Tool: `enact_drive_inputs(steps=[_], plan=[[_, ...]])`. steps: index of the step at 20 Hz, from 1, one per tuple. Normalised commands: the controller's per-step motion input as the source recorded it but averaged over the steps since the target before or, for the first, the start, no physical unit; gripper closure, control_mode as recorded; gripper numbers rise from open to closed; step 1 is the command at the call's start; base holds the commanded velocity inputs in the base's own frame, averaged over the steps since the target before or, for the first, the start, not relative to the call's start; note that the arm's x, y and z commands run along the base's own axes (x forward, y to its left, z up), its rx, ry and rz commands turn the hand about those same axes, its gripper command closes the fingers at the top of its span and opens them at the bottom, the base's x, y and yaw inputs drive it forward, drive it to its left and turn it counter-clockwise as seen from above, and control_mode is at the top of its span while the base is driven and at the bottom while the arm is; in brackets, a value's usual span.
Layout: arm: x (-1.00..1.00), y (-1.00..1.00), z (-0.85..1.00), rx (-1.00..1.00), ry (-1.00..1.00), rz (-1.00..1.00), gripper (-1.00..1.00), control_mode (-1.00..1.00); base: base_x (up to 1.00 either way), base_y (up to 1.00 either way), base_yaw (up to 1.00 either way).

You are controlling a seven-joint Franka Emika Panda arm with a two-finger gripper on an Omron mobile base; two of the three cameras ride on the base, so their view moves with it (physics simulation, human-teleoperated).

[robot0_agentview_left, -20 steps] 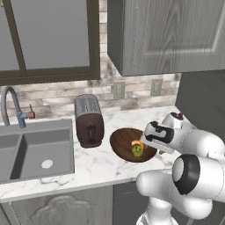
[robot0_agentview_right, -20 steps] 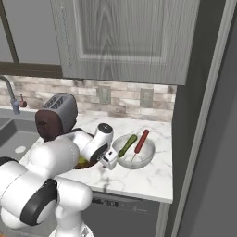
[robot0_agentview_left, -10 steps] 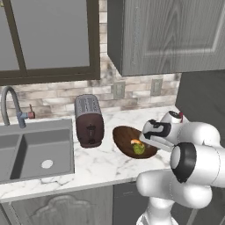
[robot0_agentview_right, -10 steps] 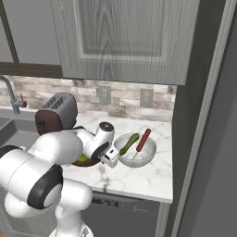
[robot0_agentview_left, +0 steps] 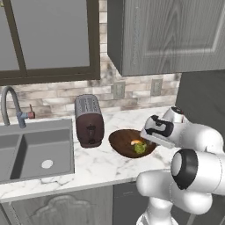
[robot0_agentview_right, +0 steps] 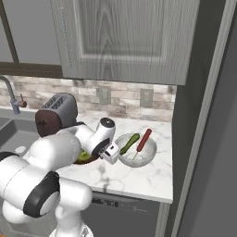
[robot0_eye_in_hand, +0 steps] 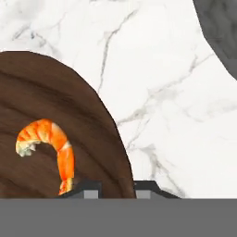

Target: Place the bowl containing the broccoli and shrimp in the microwave. Close the microwave door and press the start button to microwave the meal.

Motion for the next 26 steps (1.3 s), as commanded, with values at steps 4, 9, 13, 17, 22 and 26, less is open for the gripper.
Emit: enact_drive_inputs(steps=[4,9,13,17,22,26], plan=[[-0.38,0.0,0.73,0.0,-0.21,0.01,1.0,-1.0,0.0,0.0,0.0],[-0.69,0.02,0.54,0.0,-0.32,0.08,1.0,-1.0,0.0,0.0,0.0],[-0.76,0.16,0.47,0.0,-0.46,0.14,1.0,-1.0,0.0,0.0,0.0],[-0.72,0.18,0.52,0.0,-0.52,0.15,1.0,-1.0,0.0,0.0,0.0],[-0.75,0.13,0.67,0.0,-0.44,0.17,1.0,-1.0,0.0,0.0,0.0],[-0.74,0.01,0.9,0.0,-0.22,0.15,1.0,-1.0,0.0,0.0,0.0]])
